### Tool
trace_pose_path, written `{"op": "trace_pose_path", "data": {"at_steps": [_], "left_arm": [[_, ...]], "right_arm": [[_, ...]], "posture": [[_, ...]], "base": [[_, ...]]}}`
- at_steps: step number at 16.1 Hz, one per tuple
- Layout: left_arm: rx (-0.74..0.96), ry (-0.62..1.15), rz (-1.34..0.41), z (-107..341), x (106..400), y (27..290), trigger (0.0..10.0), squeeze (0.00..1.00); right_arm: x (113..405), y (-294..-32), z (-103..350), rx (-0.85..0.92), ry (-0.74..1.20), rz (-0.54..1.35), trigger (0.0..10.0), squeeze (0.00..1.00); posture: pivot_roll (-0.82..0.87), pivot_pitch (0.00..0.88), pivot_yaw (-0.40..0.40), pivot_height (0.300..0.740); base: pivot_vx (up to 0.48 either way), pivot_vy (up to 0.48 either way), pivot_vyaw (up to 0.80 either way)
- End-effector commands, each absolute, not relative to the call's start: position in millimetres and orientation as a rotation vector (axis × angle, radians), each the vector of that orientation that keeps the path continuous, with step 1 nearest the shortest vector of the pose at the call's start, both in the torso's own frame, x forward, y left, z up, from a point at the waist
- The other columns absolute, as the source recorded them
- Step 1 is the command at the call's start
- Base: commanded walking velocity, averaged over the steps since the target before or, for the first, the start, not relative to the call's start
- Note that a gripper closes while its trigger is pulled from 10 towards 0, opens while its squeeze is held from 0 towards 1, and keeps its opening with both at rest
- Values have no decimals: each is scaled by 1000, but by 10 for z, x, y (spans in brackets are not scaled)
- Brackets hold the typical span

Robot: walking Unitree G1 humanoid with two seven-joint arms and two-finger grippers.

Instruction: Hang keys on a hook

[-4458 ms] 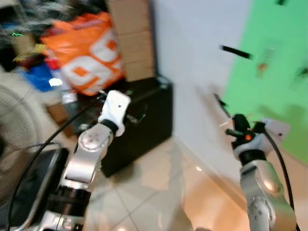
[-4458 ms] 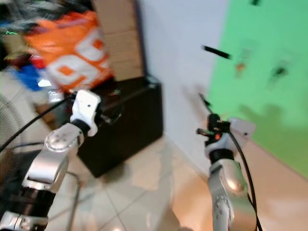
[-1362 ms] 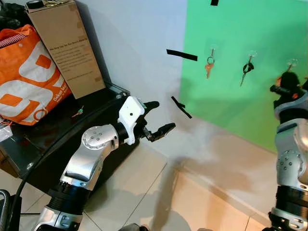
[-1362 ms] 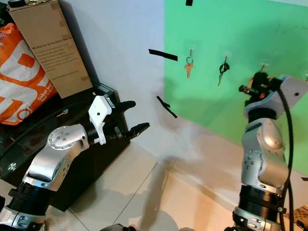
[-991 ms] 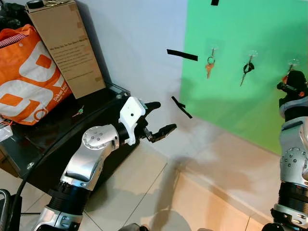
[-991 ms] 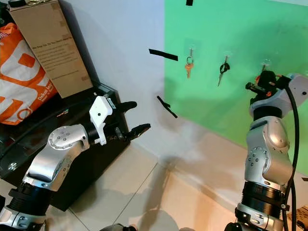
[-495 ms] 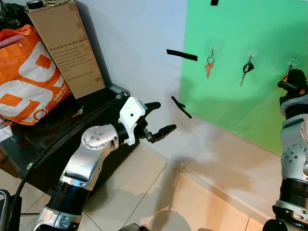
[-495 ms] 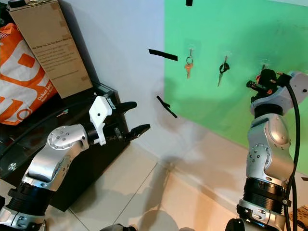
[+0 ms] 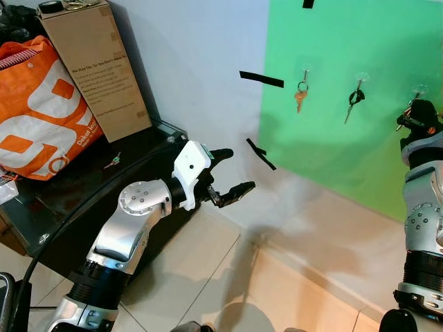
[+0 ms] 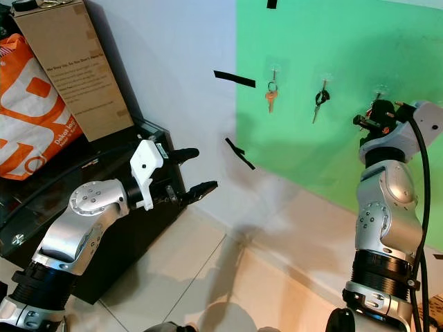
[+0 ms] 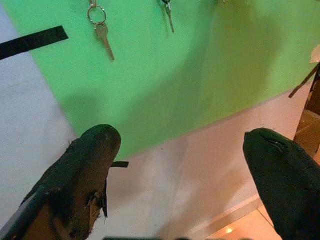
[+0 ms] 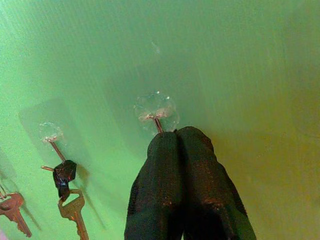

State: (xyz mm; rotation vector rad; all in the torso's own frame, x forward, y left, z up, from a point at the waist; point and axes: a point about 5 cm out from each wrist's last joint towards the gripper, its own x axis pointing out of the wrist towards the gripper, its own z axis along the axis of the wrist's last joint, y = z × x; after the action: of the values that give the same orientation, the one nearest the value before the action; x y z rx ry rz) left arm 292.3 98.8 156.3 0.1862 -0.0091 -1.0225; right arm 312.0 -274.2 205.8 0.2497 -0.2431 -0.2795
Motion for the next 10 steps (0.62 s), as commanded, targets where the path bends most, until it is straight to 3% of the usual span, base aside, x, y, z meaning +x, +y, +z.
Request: {"op": "trace_pose_path", "data": {"at_steps": [1, 10], "left_arm": [[203, -4, -1024, 1584, 2938, 1003, 10000, 0], [210, -1, -1032, 1582, 2936, 1006, 10000, 0]], "right_arm": [[3181, -2717, 2085, 229, -219, -264, 10000, 0], [3201, -2693, 1861, 157, -63, -245, 10000, 0]], "posture": [[-180, 0, 112, 740], [-178, 0, 112, 740]], "base": [[0, 0, 0], [0, 0, 0]]}}
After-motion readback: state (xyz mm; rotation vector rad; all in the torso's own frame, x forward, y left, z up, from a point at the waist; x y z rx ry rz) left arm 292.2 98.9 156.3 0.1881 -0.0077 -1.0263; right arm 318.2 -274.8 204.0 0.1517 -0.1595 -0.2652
